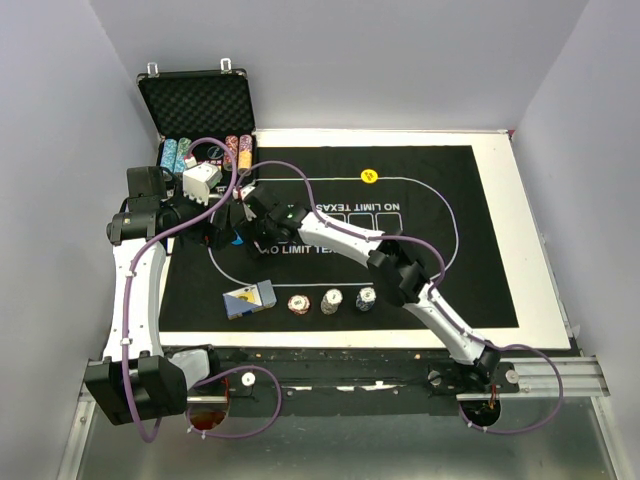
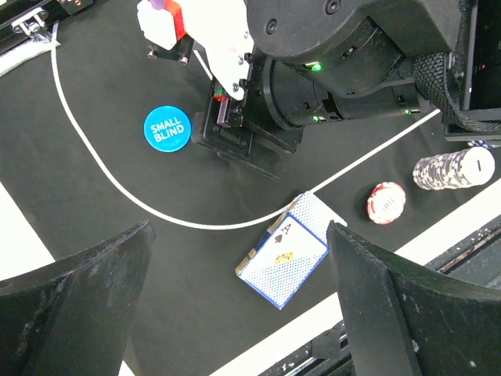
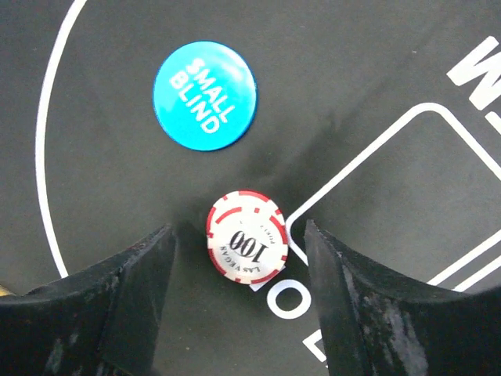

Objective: Distribute texas hold em gaming equipment

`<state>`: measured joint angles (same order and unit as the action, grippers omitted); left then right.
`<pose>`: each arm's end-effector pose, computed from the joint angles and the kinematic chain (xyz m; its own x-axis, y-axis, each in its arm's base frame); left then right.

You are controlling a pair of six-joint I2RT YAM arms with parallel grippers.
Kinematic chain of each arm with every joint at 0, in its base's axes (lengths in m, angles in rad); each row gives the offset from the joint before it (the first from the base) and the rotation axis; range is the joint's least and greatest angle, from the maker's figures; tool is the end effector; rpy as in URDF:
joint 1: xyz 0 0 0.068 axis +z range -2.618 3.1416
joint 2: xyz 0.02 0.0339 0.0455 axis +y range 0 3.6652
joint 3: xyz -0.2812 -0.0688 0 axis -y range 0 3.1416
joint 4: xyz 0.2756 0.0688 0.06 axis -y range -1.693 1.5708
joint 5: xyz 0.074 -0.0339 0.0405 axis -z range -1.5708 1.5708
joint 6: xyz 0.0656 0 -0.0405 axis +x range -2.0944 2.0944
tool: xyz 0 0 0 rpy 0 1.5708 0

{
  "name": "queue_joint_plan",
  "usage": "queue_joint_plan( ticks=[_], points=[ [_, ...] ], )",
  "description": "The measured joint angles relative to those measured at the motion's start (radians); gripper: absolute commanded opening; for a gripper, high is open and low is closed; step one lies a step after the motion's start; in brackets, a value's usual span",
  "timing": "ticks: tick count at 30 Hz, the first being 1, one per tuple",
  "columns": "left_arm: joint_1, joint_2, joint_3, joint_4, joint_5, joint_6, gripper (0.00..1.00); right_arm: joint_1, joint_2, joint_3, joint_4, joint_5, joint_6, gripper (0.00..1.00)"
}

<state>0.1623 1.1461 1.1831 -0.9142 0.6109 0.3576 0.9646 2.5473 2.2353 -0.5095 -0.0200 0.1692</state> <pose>0.2617 0.0047 0.3417 -0.6305 0.1873 -0.7532 0.4806 0.8562 -0.1894 0.3572 0.5175 0.1413 -0.5509 -0.4991 -0.6689 -0.7473 0.6518 0.1291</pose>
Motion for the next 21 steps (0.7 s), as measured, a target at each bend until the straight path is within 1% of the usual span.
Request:
queue_joint_plan(
  ticks=[1,4,7,11,12,13,17,21],
  points=[
    [0.0,0.0,0.0,0.0,0.0,-0.001,0.99,0.0,0.0,-0.005,0.005,0.0,0.001,0.81],
    [0.0,0.0,0.0,0.0,0.002,-0.004,0.99,0.0,-0.028,-0.055,0.037,0.009,0.002,0.82],
    [0.0,0.0,0.0,0.0,0.002,-0.004,0.99,0.0,-0.096,-0.159,0.047,0.031,0.004,0.83],
    [0.0,0.0,0.0,0.001,0.003,-0.005,0.99,0.0,-0.241,-0.333,0.05,0.034,0.014,0.83],
    [0.0,0.0,0.0,0.001,0.003,-0.005,0.99,0.0,-0.309,-0.4,0.053,0.033,0.017,0.83],
    [0.0,0.0,0.0,0.001,0.003,-0.005,0.99,0.0,-0.325,-0.412,0.05,0.033,0.018,0.82],
    [0.001,0.0,0.0,0.0,0.003,-0.005,0.99,0.002,-0.494,-0.571,0.064,-0.006,0.02,0.83],
    [0.001,0.0,0.0,0.0,0.003,-0.005,0.99,0.033,-0.557,-0.653,0.052,-0.03,0.009,0.83]
  ],
)
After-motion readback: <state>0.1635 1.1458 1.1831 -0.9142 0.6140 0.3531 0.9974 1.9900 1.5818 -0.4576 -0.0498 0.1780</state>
